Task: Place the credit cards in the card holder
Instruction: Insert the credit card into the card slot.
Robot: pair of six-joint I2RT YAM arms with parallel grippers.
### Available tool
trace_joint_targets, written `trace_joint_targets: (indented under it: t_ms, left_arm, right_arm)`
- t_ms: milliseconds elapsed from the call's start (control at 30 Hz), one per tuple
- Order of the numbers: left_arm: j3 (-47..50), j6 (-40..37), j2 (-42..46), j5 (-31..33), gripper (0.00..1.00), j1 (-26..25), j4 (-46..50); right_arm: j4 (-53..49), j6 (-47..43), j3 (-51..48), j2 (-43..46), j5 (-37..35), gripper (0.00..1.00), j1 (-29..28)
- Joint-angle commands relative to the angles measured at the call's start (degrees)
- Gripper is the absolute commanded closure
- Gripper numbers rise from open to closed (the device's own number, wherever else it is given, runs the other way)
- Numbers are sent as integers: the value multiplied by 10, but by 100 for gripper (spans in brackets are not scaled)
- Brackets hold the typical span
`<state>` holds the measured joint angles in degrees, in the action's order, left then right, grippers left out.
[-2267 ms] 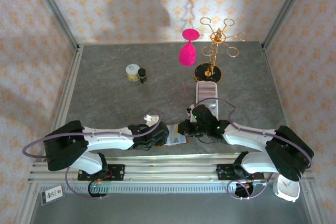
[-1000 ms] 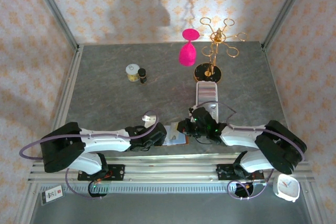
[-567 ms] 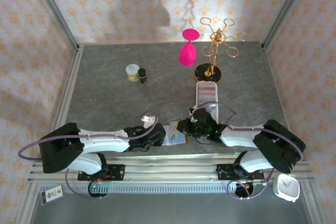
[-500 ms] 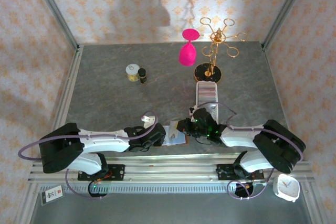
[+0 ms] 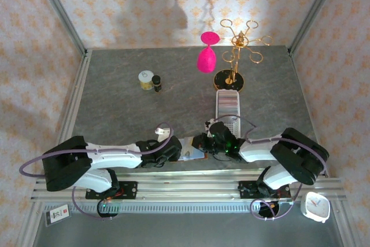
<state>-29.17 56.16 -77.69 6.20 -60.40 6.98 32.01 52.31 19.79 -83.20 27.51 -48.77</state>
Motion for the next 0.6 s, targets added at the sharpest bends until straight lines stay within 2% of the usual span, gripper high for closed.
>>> trace_joint_targets:
  t_ms: [0,267,400,567]
  left_arm:
    - [20,14,2,-6,59,-2,6]
    - [37,45,9,3,56,-2,-27]
    - [44,62,22,6,50,-3,-45]
    - [66,87,41,14,50,-2,-71]
  right_arm:
    - [4,9,-16,-12,9,100,-11]
    - [-16,13,-27,-3,5,100,-10]
    - [-17,10,-26,-2,12,100,-11]
    - [9,10,-30,-7,31,100,-12]
